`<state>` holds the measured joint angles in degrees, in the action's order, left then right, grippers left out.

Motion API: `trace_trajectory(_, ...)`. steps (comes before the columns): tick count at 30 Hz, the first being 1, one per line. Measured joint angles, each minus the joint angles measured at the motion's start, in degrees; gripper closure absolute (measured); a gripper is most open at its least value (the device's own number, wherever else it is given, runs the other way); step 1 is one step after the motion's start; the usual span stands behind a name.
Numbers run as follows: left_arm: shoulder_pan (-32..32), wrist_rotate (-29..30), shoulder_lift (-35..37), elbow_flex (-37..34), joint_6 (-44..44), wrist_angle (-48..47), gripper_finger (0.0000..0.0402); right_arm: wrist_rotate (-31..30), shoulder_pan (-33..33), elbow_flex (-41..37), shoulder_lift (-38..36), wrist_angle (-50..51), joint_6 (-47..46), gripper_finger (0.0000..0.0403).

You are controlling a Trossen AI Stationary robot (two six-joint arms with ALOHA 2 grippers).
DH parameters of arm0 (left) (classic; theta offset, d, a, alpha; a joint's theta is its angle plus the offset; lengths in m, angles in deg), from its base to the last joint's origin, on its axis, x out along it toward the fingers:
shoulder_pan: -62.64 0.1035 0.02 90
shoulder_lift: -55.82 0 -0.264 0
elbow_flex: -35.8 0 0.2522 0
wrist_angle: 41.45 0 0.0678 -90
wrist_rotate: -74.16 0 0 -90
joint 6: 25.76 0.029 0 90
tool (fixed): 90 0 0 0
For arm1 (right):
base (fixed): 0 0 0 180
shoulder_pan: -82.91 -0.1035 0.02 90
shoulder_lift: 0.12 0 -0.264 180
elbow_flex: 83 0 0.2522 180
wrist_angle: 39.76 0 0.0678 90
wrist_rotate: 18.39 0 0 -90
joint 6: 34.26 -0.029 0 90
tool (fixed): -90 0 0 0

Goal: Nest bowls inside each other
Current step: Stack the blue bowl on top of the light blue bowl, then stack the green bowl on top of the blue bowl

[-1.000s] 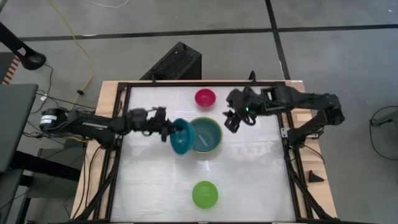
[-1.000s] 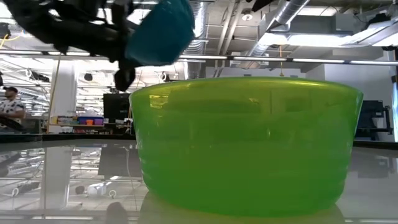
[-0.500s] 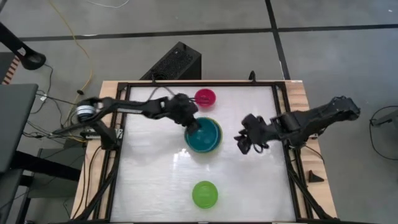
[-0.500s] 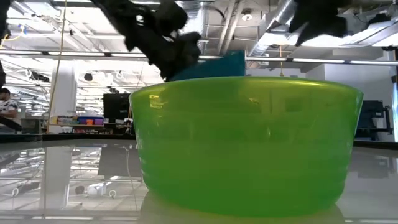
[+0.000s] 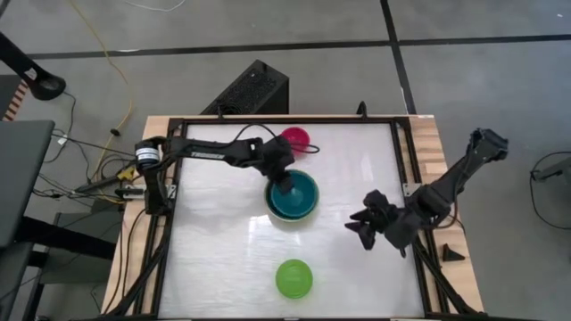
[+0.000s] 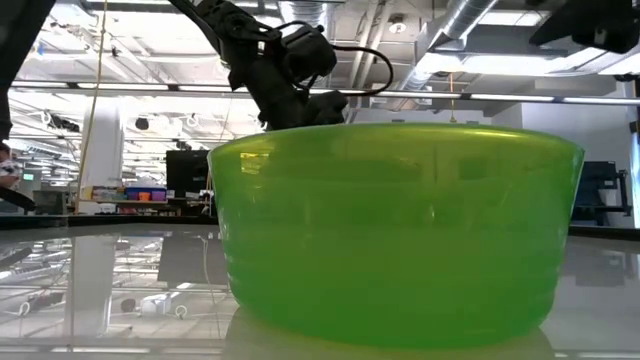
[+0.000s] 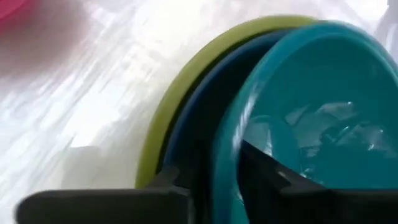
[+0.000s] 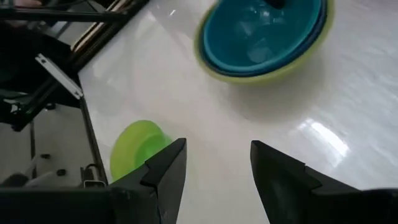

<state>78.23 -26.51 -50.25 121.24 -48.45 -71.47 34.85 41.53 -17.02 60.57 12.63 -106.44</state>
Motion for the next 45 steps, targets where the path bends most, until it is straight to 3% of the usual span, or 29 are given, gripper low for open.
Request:
trace_trajectory(6, 1.3, -0.4, 1.4, 0.0, -0.6, -3.9, 0.0254, -1.5, -1.0, 0.0, 3.7, -1.1, -2.0, 0.0193)
trace_trajectory(13, 2.5, 0.0, 6.5, 0.0, -2.4, -2.8, 0.0201, 8.5, 2.4, 0.0, 10.7, -8.9, 0.4, 0.0193)
trace_trajectory(21, 4.3, 3.5, 16.0, 0.0, 0.3, -5.3, 0.0195, 20.4, 9.2, 0.0, 21.0, -24.4, 1.9, 0.0193)
trace_trajectory(28, 6.0, 5.6, 24.6, 0.0, 4.9, -16.8, 0.0195, 32.8, 14.1, 0.1, 29.9, -37.7, -0.9, 0.0193)
trace_trajectory(34, 5.9, 10.8, 31.7, 0.0, 7.5, -24.5, 0.0195, 39.3, 14.7, 1.2, 36.4, -38.8, -3.1, 0.0193)
trace_trajectory(42, 5.9, 13.1, 38.2, -0.1, 7.2, -29.1, 0.0195, 45.3, 14.4, 6.6, 43.9, -41.7, -2.2, 0.0194)
trace_trajectory(45, 5.9, 13.7, 39.5, -0.1, 7.2, -30.3, 0.0195, 47.2, 14.5, 9.1, 47.0, -40.8, -1.6, 0.0212)
